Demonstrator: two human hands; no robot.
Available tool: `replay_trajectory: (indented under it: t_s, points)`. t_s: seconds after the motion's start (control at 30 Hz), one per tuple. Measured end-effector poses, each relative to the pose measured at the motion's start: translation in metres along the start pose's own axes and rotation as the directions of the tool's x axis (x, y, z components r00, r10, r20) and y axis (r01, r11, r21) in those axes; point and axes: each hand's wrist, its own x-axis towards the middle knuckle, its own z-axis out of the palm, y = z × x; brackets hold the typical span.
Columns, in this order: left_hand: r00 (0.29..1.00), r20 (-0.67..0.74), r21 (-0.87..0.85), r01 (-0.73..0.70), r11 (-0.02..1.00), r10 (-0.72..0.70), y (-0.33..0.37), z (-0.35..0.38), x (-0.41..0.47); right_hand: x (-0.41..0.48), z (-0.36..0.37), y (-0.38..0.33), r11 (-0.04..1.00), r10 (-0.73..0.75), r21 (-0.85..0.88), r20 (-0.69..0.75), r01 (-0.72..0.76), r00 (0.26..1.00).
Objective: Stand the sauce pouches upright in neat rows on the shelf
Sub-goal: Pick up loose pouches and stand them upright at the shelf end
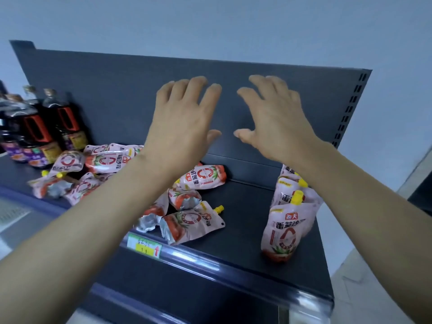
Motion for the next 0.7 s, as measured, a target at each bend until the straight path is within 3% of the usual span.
replay_trajectory:
  t_s: [0.13,0.47,0.6,0.7]
  points:
    - [1.0,0.013,-0.014,-0.017,1.0,0.018,-0.005,0.011,0.0,0.008,0.009,0.003,0.998,-0.039,-0.04,0.017,0.04,0.999]
    - [0.975,0.222,-0.007,-0.004,1.0,0.006,-0.021,0.063,0.003,0.022,0.059,0.006,0.999,0.014,-0.041,0.256,-0.003,0.967]
    - [0.945,0.325,-0.03,-0.017,0.999,0.026,-0.028,0.094,-0.003,0.024,0.091,0.0,0.997,0.081,-0.034,0.413,-0.074,0.907]
    - [0.918,0.39,-0.058,-0.05,0.997,0.068,-0.035,0.115,-0.004,0.025,0.116,-0.001,0.984,0.155,-0.014,0.551,-0.176,0.82]
